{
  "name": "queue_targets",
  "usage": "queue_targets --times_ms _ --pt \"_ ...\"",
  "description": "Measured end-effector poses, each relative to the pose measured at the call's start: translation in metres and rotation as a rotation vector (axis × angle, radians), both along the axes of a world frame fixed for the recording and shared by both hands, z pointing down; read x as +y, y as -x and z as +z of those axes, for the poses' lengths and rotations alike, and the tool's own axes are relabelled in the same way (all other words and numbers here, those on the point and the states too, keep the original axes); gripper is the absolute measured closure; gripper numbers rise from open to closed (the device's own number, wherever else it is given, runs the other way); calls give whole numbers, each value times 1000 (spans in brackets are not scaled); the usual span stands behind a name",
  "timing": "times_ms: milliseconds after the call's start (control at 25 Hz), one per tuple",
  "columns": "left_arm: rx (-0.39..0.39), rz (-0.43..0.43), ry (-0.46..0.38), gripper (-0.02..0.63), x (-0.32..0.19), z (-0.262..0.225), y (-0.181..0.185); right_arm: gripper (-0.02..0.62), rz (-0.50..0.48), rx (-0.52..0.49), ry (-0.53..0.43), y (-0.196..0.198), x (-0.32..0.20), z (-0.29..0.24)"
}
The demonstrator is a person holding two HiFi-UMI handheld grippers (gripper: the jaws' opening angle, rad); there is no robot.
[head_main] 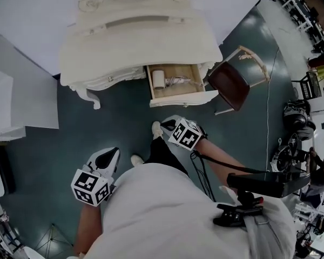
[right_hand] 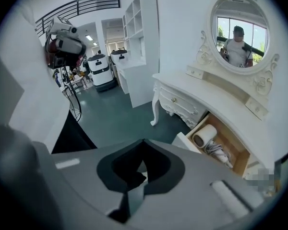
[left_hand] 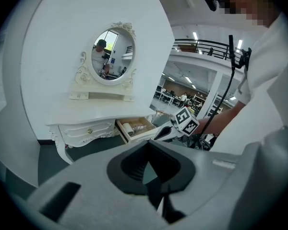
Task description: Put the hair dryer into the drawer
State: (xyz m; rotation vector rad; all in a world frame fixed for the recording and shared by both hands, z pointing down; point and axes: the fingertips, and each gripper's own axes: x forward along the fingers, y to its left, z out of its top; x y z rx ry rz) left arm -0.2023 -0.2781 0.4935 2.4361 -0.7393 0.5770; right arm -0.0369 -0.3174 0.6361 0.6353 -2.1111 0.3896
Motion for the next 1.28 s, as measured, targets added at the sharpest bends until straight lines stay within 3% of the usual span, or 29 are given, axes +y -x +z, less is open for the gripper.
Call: queue_targets --times_ms 680,1280 --pt "33 2 -12 610 59 9 45 595 -46 -46 -18 83 88 -37" --pt "38 9 -4 611 71 14 49 595 -77 -60 -52 101 99 -49"
